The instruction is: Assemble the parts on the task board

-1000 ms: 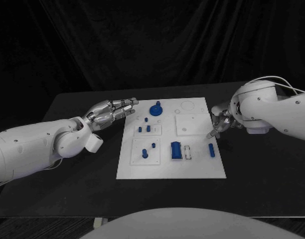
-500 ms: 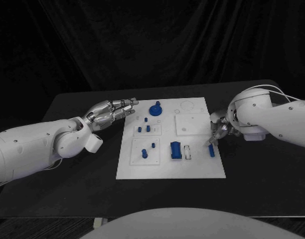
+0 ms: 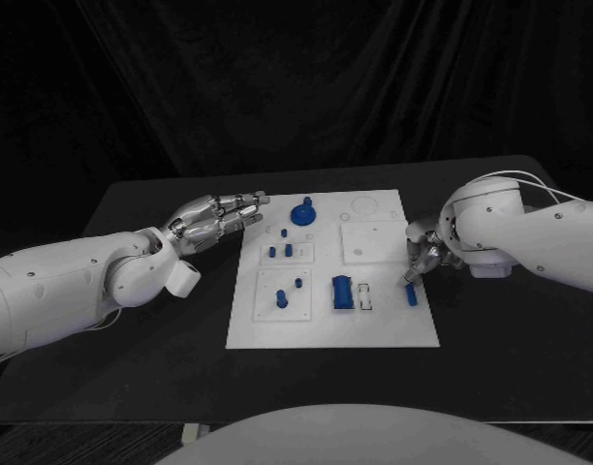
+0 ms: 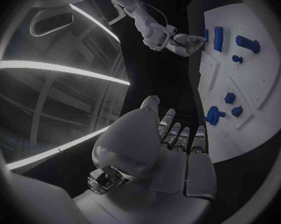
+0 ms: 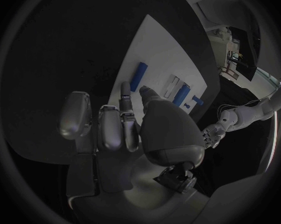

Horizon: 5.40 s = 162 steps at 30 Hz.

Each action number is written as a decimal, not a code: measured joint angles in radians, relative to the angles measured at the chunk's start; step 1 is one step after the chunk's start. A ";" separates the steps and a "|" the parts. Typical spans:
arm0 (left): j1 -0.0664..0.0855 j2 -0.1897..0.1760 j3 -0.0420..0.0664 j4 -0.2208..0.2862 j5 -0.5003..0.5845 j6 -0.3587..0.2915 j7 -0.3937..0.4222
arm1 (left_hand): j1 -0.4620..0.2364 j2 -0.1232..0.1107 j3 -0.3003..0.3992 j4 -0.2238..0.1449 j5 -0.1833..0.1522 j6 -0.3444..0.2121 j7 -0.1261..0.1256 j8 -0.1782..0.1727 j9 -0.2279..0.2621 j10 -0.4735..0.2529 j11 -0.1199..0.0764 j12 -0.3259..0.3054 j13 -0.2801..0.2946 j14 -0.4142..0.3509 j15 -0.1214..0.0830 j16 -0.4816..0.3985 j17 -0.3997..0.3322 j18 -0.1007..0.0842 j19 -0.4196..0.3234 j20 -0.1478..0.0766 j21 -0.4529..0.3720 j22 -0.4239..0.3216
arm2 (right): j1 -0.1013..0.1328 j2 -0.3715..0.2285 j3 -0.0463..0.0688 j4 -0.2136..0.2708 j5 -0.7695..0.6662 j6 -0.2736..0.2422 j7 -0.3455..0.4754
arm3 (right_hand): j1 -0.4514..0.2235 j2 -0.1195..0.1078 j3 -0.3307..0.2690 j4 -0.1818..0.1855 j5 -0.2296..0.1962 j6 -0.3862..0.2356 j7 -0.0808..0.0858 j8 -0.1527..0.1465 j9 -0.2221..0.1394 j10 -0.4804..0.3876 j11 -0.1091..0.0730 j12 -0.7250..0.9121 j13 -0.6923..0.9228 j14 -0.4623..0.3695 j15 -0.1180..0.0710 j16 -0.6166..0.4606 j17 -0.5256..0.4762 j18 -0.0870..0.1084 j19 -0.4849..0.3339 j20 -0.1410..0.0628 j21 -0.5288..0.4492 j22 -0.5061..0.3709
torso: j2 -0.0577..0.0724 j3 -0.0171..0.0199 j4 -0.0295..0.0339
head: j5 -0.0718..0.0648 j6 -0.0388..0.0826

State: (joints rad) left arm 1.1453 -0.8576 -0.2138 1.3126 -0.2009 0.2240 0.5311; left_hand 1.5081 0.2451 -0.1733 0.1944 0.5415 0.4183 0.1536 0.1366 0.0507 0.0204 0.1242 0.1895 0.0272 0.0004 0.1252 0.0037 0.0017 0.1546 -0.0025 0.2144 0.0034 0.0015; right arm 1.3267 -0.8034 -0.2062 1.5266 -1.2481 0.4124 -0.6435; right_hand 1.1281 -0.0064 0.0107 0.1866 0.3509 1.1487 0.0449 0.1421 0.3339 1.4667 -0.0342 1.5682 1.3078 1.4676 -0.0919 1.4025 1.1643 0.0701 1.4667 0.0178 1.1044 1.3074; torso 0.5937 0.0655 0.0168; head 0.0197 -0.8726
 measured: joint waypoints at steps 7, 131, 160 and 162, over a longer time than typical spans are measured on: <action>0.000 0.000 0.000 0.000 0.000 0.001 -0.002 | 0.000 0.000 0.001 -0.001 0.000 0.000 0.000 0.000 0.000 0.000 0.000 0.000 0.000 0.000 0.000 0.000 0.000 0.000 0.000 0.000 0.000 0.000 | -0.015 0.002 0.000 -0.003 -0.017 0.000 -0.001 | 0.000 0.000 0.003 -0.004 0.001 -0.001 0.001 0.000 0.004 0.000 0.000 0.000 0.000 0.000 0.000 -0.004 -0.008 0.000 0.000 0.000 -0.025 0.000 | 0.000 0.0000 0.0000 | 0.000 0.000; 0.000 0.007 0.000 -0.005 0.000 0.020 -0.033 | 0.000 0.000 0.001 -0.007 0.000 0.000 0.000 0.004 0.000 0.010 0.010 0.011 0.001 0.000 0.000 0.000 -0.001 0.000 0.003 0.003 0.000 0.000 | -0.047 0.045 0.000 0.007 0.411 -0.294 0.001 | -0.021 -0.028 0.227 -0.179 0.188 -0.063 -0.002 0.025 0.182 -0.002 -0.001 0.000 0.000 -0.003 -0.002 -0.091 -0.145 0.032 -0.022 -0.007 -0.298 0.000 | 0.000 0.0002 0.0001 | 0.000 0.000; 0.000 0.007 0.000 -0.005 0.000 0.023 -0.038 | 0.000 0.000 0.004 -0.010 0.000 0.000 0.000 0.004 0.000 0.010 0.010 0.011 0.001 0.000 0.000 0.000 0.000 0.000 0.003 0.003 0.000 0.000 | -0.055 0.047 0.000 0.002 0.404 -0.290 0.000 | -0.086 -0.017 0.199 -0.140 -0.034 -0.077 -0.002 0.027 0.203 -0.002 -0.001 0.000 0.000 -0.003 -0.003 -0.105 -0.163 0.048 -0.022 -0.007 -0.334 0.000 | 0.000 0.0001 -0.0001 | 0.002 0.000; 0.000 0.007 0.000 -0.005 0.000 0.024 -0.038 | 0.000 0.000 0.004 -0.010 0.000 0.000 0.000 0.004 0.000 0.010 0.010 0.011 0.001 0.000 0.000 0.000 0.000 0.000 0.003 0.003 0.000 0.000 | -0.055 0.047 0.000 0.002 0.404 -0.290 0.000 | -0.086 -0.017 0.198 -0.138 -0.038 -0.077 -0.002 0.027 0.203 -0.002 -0.001 0.000 -0.001 -0.003 -0.002 -0.105 -0.163 0.047 -0.022 -0.007 -0.336 0.000 | 0.000 0.0000 -0.0001 | 0.002 0.000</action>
State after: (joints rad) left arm 1.1450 -0.8505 -0.2138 1.3074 -0.2011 0.2476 0.4933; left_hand 1.5081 0.2451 -0.1691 0.1847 0.5411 0.4183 0.1536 0.1411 0.0509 0.0302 0.1339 0.2004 0.0283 0.0004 0.1252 0.0037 0.0015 0.1545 0.0010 0.2179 0.0034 0.0015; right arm 1.2714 -0.7564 -0.2066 1.5286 -0.8440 0.1228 -0.6433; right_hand 1.0418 -0.0236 0.2087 0.0484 0.3127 1.0719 0.0426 0.1692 0.5372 1.4650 -0.0355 1.5682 1.3073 1.4649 -0.0944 1.2972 1.0015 0.1175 1.4450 0.0108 0.7689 1.3074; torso 0.5937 0.0655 0.0167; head 0.0214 -0.8725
